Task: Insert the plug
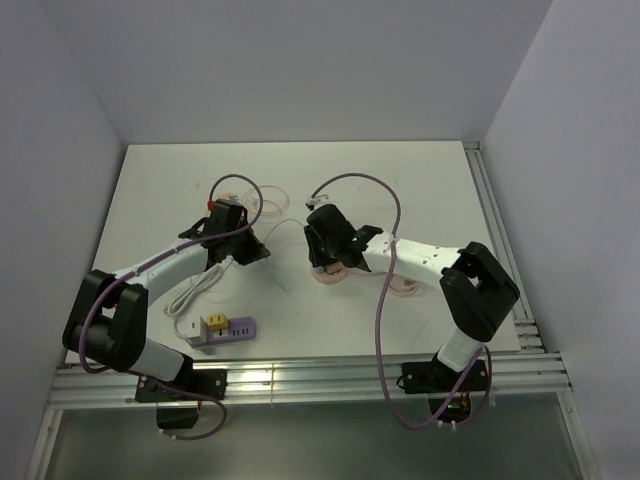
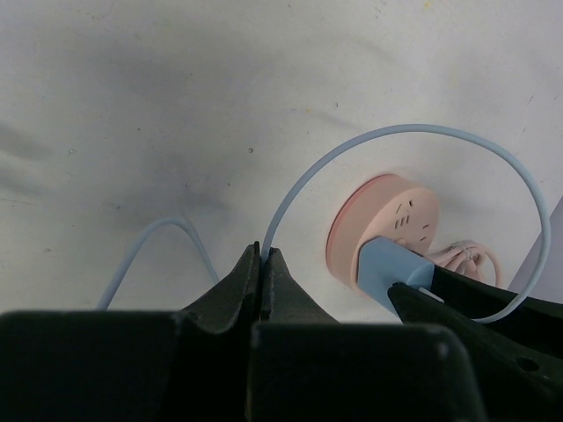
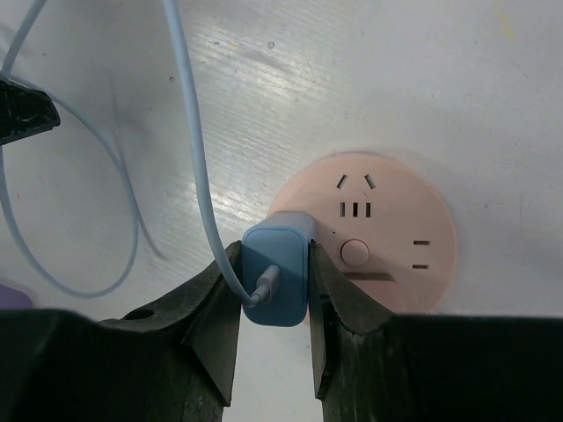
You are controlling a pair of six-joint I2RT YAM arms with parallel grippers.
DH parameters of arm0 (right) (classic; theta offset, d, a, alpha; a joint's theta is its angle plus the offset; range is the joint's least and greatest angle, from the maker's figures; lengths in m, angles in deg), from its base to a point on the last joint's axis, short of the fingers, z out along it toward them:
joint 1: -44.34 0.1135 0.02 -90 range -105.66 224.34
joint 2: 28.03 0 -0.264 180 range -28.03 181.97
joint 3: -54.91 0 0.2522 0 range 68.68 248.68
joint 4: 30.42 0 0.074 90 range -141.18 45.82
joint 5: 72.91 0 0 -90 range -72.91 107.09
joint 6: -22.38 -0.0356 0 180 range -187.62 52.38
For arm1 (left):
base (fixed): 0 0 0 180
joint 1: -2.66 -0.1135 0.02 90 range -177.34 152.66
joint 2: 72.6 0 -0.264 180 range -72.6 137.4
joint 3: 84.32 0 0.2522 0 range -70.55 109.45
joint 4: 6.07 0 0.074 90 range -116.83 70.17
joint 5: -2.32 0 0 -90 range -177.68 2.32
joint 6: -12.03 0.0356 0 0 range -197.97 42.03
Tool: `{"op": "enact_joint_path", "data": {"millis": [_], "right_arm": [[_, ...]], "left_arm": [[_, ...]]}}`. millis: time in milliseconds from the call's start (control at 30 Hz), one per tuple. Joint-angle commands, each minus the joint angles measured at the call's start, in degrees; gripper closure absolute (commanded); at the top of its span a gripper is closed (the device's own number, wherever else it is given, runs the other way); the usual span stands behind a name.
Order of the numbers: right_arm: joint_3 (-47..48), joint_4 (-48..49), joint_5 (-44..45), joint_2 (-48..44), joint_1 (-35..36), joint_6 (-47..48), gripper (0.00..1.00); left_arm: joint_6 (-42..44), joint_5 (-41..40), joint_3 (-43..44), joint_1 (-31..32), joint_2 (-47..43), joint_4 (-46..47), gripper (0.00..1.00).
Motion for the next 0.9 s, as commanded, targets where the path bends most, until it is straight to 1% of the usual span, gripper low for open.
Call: {"op": "enact_joint_path", "data": {"millis": [0,133,167,267,333,433,467,533,600,633,667,700,800,833,867], "right_arm": [[-7.6,-11.3,0.9,7.4,3.1,-5.3,1.0],[-10.4,-12.5,0.8,8.5,6.9,-13.1,1.0],[-12.1,-12.4,2.0,8.5,7.6,-14.3,1.0],[-13.3,-13.5,5.7,8.5,11.7,-19.3,1.0],[-14.5,-12.9,6.0,8.9,13.4,-23.1,1.0],[-16.2,-11.9,8.0,11.6,15.5,-27.4,1.0],[-16.4,-11.5,8.3,13.9,16.2,-28.2,1.0],[-16.5,-12.0,10.7,15.0,17.3,-31.2,1.0],[-16.6,-12.9,13.7,12.8,18.2,-32.8,1.0],[-16.1,-14.1,17.3,11.4,18.2,-33.4,1.0],[-15.3,-15.2,18.9,9.0,18.1,-33.4,1.0],[-14.4,-17.1,20.7,7.5,18.1,-32.5,1.0],[-11.9,-16.7,22.2,1.5,18.1,-28.3,1.0],[-10.7,-17.4,22.7,0.6,18.2,-27.8,0.98],[-10.2,-17.6,23.0,-0.9,18.2,-27.4,0.9]], "left_arm": [[0.5,0.1,-0.4,0.2,-1.7,1.2,1.0],[0.2,-0.4,-0.9,0.4,-2.8,0.6,1.0],[0.2,-0.5,-1.0,0.4,-3.4,0.5,1.0],[-0.3,-0.6,-2.4,0.5,-4.7,1.3,1.0],[-0.3,-0.5,-2.7,0.5,-4.9,1.5,1.0],[-0.2,-0.8,-3.8,0.8,-5.5,1.8,1.0],[-0.1,-0.7,-4.5,0.8,-5.7,2.2,1.0],[0.0,-0.7,-4.7,0.8,-5.8,2.2,1.0],[0.6,-0.7,-4.7,0.8,-5.9,2.0,1.0],[0.8,-0.8,-4.8,0.8,-5.9,1.9,1.0],[1.2,-1.0,-4.6,0.8,-6.2,1.8,1.0],[1.3,-0.9,-4.5,0.8,-6.2,1.3,1.0],[1.5,0.6,-4.4,0.8,-6.2,1.2,1.0],[1.4,1.1,-4.5,0.8,-6.6,1.5,1.0],[1.2,1.7,-5.1,0.8,-6.8,1.9,0.99]]}}
